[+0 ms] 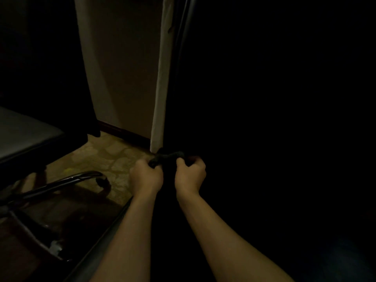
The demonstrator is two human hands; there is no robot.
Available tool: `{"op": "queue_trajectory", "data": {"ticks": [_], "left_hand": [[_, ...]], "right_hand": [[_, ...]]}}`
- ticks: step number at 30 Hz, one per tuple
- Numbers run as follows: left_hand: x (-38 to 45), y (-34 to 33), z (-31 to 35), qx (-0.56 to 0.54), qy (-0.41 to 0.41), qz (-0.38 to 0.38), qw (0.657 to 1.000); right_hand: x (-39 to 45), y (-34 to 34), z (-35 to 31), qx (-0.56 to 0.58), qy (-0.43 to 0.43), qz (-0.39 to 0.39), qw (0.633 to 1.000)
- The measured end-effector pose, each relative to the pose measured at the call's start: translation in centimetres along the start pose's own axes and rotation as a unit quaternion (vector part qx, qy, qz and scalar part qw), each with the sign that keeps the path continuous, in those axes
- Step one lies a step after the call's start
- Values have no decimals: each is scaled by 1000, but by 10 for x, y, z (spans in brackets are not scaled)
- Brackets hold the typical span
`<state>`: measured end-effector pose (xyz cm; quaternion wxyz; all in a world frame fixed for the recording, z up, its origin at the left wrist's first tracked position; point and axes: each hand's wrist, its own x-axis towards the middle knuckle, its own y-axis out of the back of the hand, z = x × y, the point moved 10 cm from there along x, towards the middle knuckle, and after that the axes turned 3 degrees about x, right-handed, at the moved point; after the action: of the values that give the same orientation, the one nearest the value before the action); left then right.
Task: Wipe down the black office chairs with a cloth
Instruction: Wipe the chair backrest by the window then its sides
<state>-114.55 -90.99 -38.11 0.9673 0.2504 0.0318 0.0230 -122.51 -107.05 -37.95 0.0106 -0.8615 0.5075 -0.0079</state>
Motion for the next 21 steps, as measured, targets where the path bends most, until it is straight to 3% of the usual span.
{"op": "queue_trajectory", "data": {"ticks": [3,13,21], "left_hand": [[-1,8,-9,17,-2,-25,1000],[-33,55,-22,98,10,66,993],[-70,107,-51,60,31,111,992]], "right_hand": [[-3,-6,0,-18,10,-23,1000],[-32,-29,1,32,-29,-161,986],[-82,-46,0,76,-34,-258,962]]}}
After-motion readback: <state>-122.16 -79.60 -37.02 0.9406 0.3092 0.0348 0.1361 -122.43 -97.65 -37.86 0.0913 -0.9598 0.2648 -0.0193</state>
